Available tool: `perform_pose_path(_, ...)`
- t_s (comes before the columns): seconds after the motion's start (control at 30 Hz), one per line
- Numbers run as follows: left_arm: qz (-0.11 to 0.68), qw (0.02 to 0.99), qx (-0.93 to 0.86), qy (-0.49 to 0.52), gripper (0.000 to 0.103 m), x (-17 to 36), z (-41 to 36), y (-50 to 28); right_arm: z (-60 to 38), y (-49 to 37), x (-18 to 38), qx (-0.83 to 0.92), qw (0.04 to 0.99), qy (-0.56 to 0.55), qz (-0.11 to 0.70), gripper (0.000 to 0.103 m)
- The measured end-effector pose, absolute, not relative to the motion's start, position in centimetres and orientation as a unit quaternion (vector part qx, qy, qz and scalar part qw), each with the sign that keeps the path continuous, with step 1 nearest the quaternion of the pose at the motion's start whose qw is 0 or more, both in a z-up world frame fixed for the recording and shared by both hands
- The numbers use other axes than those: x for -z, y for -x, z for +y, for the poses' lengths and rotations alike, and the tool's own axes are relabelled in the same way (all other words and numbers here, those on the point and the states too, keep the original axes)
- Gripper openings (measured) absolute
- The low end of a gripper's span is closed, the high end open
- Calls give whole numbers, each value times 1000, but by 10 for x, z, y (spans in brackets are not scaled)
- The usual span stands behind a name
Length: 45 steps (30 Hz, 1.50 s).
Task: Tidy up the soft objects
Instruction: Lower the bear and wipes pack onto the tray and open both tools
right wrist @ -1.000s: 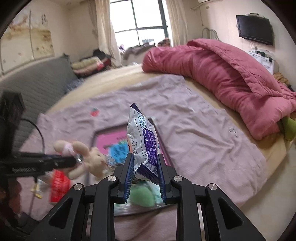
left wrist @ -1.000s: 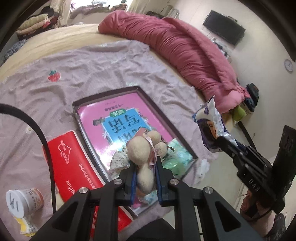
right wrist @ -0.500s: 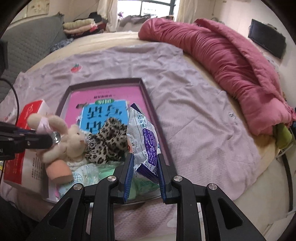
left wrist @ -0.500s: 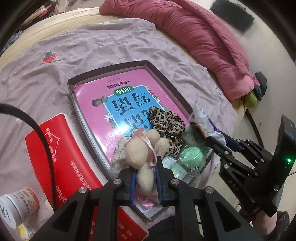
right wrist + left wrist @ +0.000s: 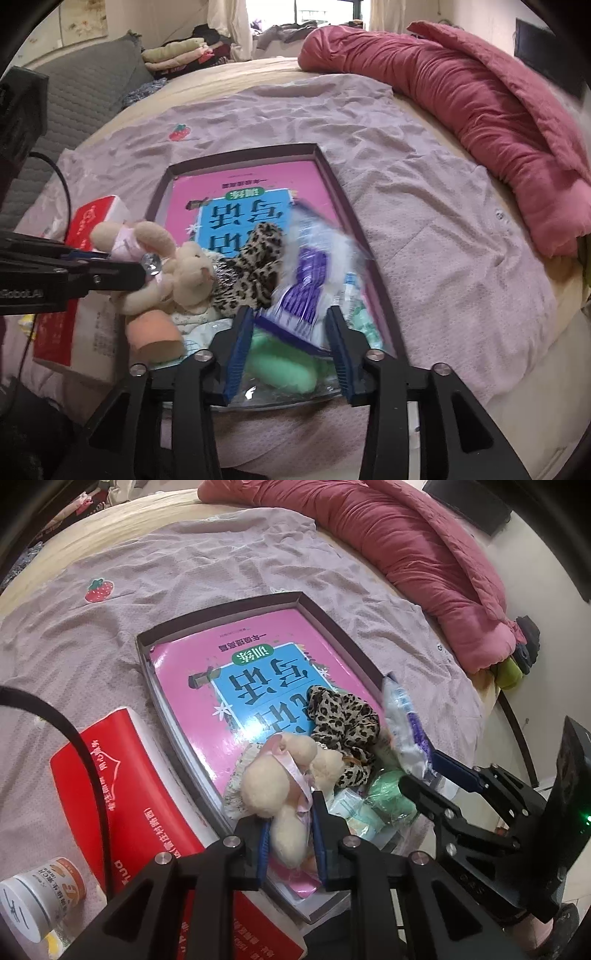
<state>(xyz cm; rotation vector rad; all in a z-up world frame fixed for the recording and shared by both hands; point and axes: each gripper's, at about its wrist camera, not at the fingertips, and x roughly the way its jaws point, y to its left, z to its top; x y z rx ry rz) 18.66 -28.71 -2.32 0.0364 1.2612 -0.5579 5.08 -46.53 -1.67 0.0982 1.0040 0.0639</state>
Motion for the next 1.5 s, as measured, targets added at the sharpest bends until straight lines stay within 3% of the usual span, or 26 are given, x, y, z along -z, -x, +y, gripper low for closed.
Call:
perform_pose_path(0.27, 588, 771, 243, -36, 26, 23, -288, -187, -470, -42, 7, -29, 881, -66, 468, 54)
perform_pose_path(0.57, 586, 776, 230, -39, 46, 18, -282, -189, -471, -38, -7, -28, 888, -70, 454, 56)
perform_pose_path(0.8, 584, 778, 230, -37, 48, 16, -280, -188, -469, -37, -11, -29, 890, -67, 450, 60)
perform_pose_path(1.07, 570, 787, 233, -32, 64, 5, -275, -188, -469, -33, -19, -20, 893, -66, 444, 61)
perform_pose_path(1.23, 562, 794, 229, -27, 65, -3, -269, -187, -468, -31, -22, -16, 896, -55, 440, 69)
perform_pose_path(1.4, 552, 802, 227, -20, 67, -12, -262, -185, -466, -29, -28, -15, 899, -51, 435, 70)
perform_pose_path(1.5, 544, 807, 226, -22, 77, -18, -259, -183, -465, -28, -31, -13, 901, -46, 432, 70)
